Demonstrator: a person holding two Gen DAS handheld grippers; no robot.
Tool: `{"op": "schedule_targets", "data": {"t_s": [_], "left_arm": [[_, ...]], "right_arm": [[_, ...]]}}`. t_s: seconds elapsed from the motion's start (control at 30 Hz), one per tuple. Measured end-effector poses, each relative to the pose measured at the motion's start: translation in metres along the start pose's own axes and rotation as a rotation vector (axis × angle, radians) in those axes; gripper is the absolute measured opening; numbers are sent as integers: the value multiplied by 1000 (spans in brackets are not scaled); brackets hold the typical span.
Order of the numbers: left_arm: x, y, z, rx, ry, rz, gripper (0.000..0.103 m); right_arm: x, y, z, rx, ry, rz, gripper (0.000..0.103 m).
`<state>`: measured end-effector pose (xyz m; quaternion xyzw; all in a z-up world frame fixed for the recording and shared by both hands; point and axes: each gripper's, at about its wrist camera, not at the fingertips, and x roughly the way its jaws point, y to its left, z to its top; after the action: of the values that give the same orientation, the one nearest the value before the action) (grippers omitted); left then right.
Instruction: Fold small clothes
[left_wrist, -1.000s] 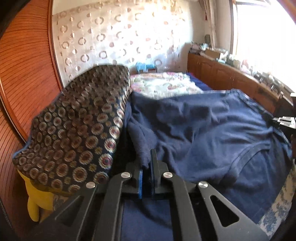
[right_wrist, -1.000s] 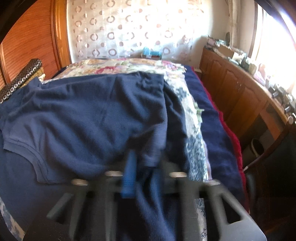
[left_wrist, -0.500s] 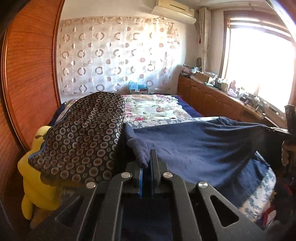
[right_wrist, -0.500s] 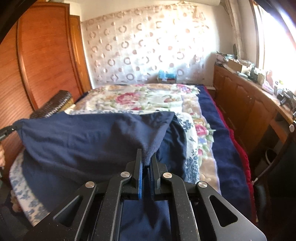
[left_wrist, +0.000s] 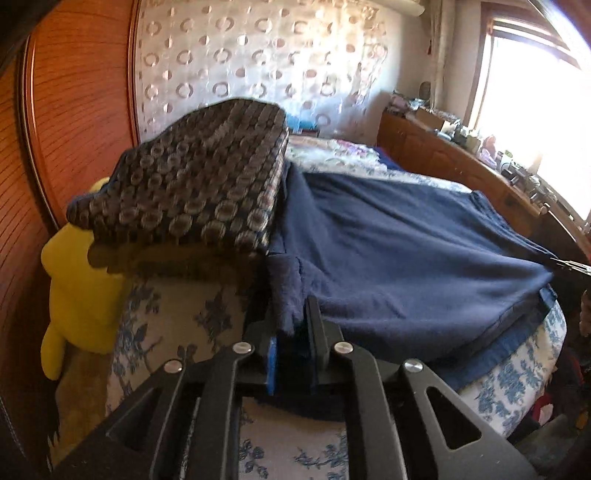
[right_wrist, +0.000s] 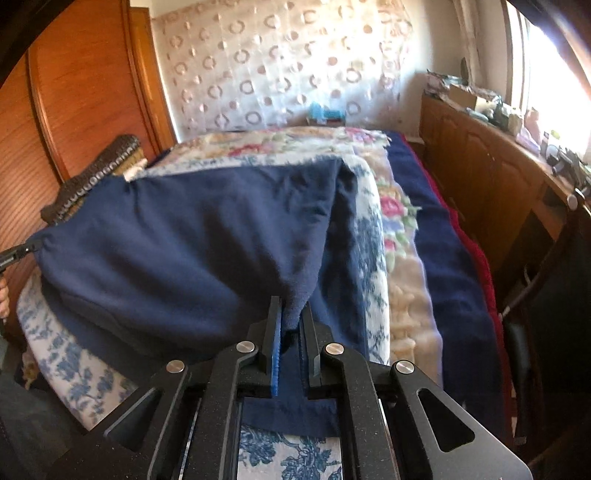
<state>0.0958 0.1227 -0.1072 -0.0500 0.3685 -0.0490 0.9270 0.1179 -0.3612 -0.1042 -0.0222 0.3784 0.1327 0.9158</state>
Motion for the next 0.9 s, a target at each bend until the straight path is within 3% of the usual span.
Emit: {"op": "schedule_targets", "data": {"t_s": [0.23,0.3,0.5,0.73,0.9], "left_arm": [[13,2,-18,-2,58,14,19],[18,2,-21,-1,78,5,19],[19,2,-24,4,86,8,25],[24,-3,-24,42,88,26,29],[28,-4,-23,49,78,54,40]], "right_arm": [[-6,12,-1,-27,-28,-51,32],[-8,16,-1,-32,-47,-48,58],[3,38,-5,-40,-51,22,69],[26,75,-7,-76,-45,67,72],[36,95,-7,-95,-41,98,81]]}}
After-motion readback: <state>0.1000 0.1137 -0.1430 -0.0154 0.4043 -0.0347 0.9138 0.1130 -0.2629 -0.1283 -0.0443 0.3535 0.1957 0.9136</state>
